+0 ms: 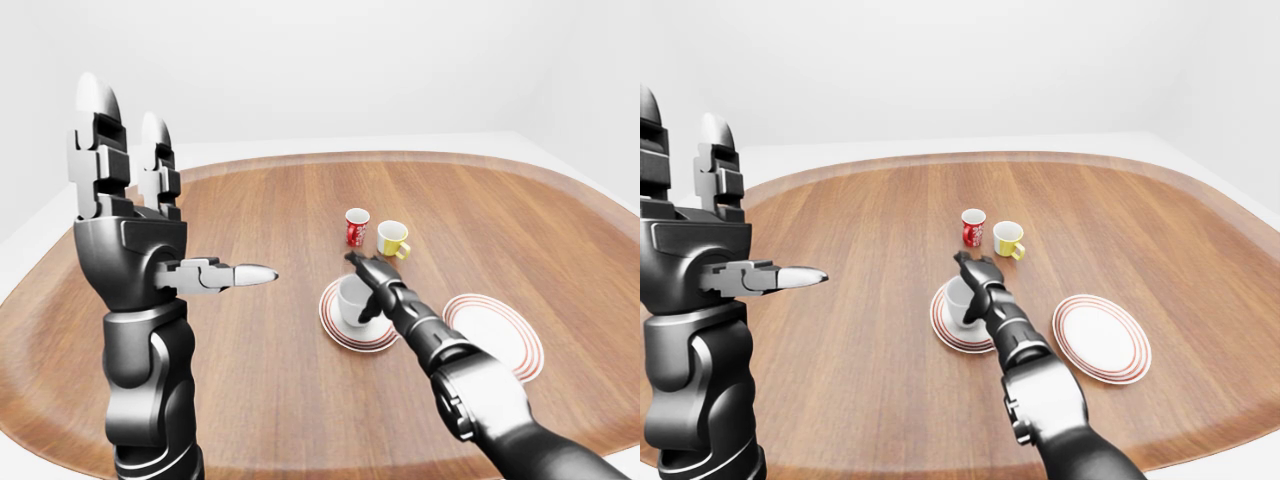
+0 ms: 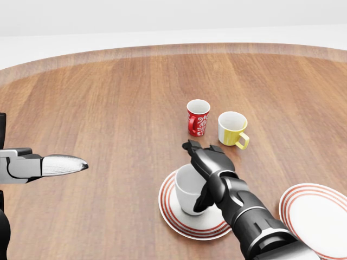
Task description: Put the white mug on the left plate.
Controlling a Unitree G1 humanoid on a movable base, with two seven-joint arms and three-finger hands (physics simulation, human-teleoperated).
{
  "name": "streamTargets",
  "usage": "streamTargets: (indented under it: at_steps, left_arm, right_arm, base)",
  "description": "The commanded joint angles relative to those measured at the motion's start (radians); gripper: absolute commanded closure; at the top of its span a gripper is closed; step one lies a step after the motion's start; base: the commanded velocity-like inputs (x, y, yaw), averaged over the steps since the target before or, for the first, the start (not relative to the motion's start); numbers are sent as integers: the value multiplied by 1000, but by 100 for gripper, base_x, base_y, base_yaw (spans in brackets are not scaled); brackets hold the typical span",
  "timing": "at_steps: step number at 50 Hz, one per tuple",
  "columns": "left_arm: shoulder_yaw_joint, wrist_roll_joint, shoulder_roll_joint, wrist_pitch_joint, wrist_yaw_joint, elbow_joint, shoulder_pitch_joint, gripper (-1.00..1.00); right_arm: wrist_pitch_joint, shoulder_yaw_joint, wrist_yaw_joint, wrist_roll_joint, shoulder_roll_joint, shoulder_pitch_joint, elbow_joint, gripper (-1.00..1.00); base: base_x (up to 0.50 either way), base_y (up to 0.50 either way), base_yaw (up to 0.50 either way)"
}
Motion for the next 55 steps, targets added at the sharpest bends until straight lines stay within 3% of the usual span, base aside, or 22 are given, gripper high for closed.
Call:
streamTargets:
  at_steps: [1,10,30,43,47,48,50,52,55]
  left_arm:
    - [2,4,1,0,2,9,0,-100]
    - [-1,13,0,0,4,21,1,-100]
    - [-19,14,-15,0,-24,-6,25,-100]
    - [-16,9,-12,0,-26,-8,19,-100]
    - [-14,8,-11,0,-26,-10,17,-100]
    - [-13,9,-11,0,-26,-8,17,-100]
    - [-15,9,-10,0,-26,-7,18,-100]
    - [-16,9,-11,0,-26,-11,18,-100]
    - [-14,9,-10,0,-26,-10,17,-100]
  right_arm:
    - [0,-8,88,35,-8,25,0,-100]
    - [0,16,267,19,-10,112,-6,-100]
    - [0,13,261,55,-15,-1,-71,-100]
    - [0,7,348,77,-16,7,-254,-100]
    - [0,-67,548,292,35,53,-470,-100]
    - [39,-110,621,418,64,49,-578,-100]
    - [175,-121,644,576,76,40,-679,-100]
    - [175,-176,612,793,84,-8,-736,-100]
    - [175,-176,552,983,37,-44,-662,-100]
  base:
    - [0,0,0]
    - [0,0,0]
    - [0,0,0]
    - [0,0,0]
    - [0,0,0]
    - [0,0,0]
    - [0,0,0]
    - [0,0,0]
    - [0,0,0]
